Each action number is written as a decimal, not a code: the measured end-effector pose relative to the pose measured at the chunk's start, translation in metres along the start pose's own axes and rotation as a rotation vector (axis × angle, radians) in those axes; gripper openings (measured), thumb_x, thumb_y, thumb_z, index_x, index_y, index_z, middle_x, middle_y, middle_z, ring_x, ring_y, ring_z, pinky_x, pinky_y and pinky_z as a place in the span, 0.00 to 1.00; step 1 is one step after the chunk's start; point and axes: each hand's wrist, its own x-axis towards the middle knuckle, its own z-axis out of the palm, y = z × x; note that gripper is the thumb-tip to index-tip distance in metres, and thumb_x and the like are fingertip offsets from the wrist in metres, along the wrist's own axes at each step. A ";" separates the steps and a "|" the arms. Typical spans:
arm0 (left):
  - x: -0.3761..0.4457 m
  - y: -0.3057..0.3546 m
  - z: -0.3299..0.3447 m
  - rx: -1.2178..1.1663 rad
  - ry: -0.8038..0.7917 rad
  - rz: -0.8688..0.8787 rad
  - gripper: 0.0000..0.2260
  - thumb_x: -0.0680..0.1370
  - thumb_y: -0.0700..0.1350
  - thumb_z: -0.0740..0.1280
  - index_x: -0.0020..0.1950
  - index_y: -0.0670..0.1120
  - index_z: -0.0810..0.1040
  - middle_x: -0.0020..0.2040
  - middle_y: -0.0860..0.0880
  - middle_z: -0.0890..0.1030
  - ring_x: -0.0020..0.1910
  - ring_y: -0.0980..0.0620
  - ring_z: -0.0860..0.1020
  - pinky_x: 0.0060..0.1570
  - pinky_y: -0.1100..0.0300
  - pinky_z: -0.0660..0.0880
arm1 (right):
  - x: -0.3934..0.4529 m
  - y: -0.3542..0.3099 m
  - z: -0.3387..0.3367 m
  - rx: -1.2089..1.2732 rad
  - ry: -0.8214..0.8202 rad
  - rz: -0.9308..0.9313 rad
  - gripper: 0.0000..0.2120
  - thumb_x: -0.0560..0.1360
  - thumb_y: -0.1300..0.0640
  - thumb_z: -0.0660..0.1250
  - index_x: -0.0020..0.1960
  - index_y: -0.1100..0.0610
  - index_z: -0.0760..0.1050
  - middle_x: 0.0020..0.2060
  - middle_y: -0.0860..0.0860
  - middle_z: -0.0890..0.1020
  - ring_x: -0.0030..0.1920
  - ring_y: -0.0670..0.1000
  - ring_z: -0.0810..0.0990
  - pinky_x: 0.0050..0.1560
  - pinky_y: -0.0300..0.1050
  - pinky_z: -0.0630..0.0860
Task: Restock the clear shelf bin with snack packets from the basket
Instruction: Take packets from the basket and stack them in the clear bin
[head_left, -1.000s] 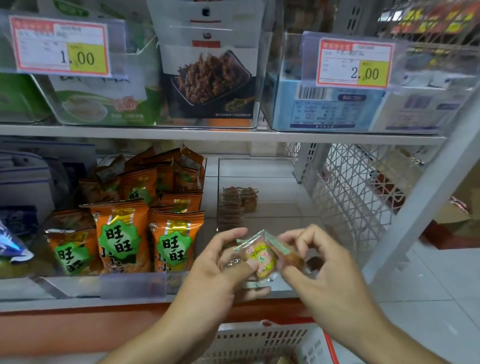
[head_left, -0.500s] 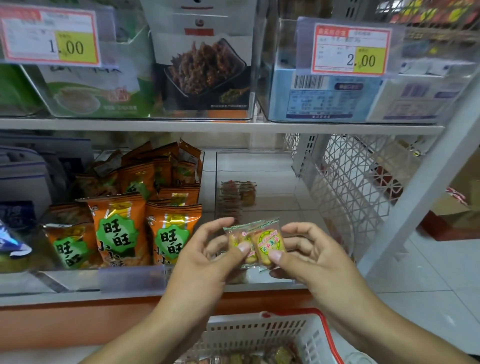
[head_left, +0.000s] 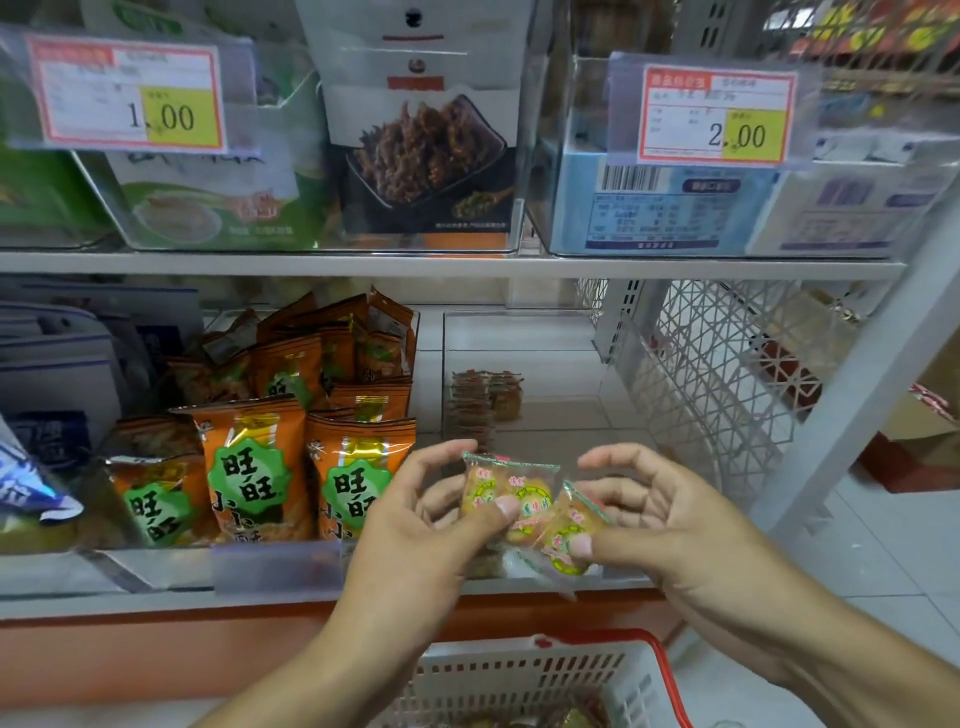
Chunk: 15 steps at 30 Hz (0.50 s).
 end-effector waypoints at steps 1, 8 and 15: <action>0.000 -0.001 0.000 0.034 -0.022 -0.001 0.26 0.68 0.43 0.77 0.65 0.51 0.77 0.53 0.49 0.88 0.52 0.48 0.86 0.46 0.58 0.83 | 0.001 0.000 -0.001 -0.017 0.024 0.002 0.28 0.62 0.74 0.79 0.54 0.49 0.82 0.49 0.54 0.85 0.46 0.53 0.82 0.51 0.54 0.76; 0.001 -0.008 0.006 0.260 -0.182 -0.010 0.19 0.82 0.40 0.67 0.69 0.59 0.74 0.60 0.57 0.85 0.60 0.56 0.83 0.57 0.58 0.80 | 0.002 -0.003 0.005 -0.207 -0.115 0.100 0.34 0.69 0.73 0.76 0.69 0.50 0.75 0.61 0.47 0.83 0.48 0.55 0.83 0.61 0.56 0.79; 0.001 -0.006 0.018 0.313 -0.167 0.043 0.21 0.84 0.47 0.64 0.74 0.65 0.69 0.64 0.65 0.80 0.65 0.64 0.77 0.69 0.57 0.73 | 0.012 -0.004 0.006 -0.230 -0.175 0.081 0.37 0.69 0.74 0.75 0.72 0.51 0.71 0.65 0.52 0.80 0.59 0.57 0.84 0.56 0.51 0.82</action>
